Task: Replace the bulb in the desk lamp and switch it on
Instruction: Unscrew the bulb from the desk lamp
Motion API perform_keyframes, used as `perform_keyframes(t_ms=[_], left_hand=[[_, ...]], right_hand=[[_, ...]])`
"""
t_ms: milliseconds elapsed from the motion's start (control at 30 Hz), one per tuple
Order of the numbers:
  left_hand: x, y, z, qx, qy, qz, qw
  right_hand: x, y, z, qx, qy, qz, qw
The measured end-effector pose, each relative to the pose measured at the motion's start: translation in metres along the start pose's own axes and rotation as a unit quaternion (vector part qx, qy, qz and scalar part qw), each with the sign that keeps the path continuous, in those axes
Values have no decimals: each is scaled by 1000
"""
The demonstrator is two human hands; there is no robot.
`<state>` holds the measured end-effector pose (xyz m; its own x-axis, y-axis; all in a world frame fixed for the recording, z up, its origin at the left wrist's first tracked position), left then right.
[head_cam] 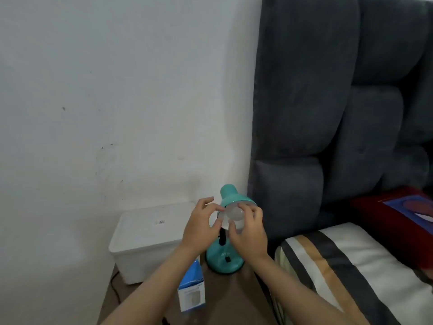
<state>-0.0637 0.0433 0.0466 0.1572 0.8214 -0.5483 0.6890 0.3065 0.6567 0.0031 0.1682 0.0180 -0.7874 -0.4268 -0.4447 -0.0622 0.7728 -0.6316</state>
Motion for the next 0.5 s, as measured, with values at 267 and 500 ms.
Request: perform_keyframes(t_ms=[267,500], left_hand=[[16,-16,-8,19,-2,33,999],[15,-11,-9,85,10,3,996]], right_hand=[[9,12,-3,18,42,-40,998],[16,23,-5,64,63,-117,989]])
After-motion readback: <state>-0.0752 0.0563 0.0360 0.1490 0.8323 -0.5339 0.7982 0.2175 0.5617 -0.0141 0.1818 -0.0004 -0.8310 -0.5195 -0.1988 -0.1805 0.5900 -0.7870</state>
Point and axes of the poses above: each hand's wrist, its own z-axis away from the middle knuckle, its own x-axis out of the palm, y = z × x, the point moved 9 cm from there along -z, towards the middle knuckle
